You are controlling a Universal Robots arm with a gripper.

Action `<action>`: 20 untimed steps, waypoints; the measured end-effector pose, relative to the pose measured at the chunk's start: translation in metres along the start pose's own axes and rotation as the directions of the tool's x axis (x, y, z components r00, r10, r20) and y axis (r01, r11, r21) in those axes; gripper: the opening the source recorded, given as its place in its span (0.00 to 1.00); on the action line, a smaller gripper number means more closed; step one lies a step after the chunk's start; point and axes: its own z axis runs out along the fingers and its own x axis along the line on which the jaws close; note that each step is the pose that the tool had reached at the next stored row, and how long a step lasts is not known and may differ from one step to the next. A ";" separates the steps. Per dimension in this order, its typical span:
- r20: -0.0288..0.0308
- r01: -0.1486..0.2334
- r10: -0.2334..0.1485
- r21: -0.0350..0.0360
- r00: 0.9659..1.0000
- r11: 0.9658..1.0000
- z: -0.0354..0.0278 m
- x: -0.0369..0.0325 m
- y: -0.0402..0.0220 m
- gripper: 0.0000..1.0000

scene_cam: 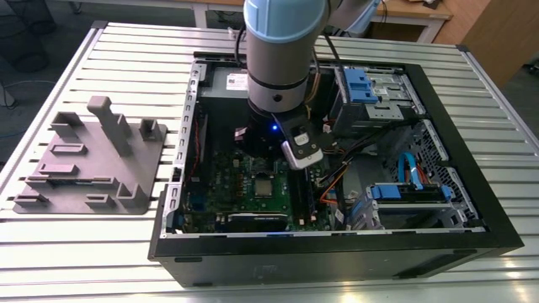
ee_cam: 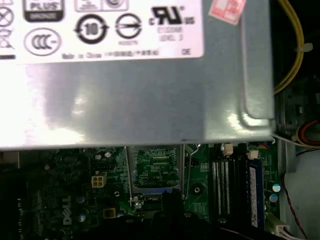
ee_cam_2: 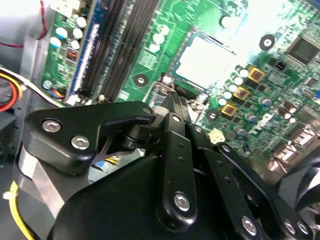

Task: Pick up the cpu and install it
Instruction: 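Close the cpu cover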

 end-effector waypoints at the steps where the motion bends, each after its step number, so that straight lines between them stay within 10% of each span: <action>1: 0.000 0.000 0.000 0.000 1.000 1.000 0.0001 -0.0021 0.0001 0.11; 20: 0.000 0.014 -0.014 0.000 1.000 1.000 0.0025 -0.0307 0.0023 0.11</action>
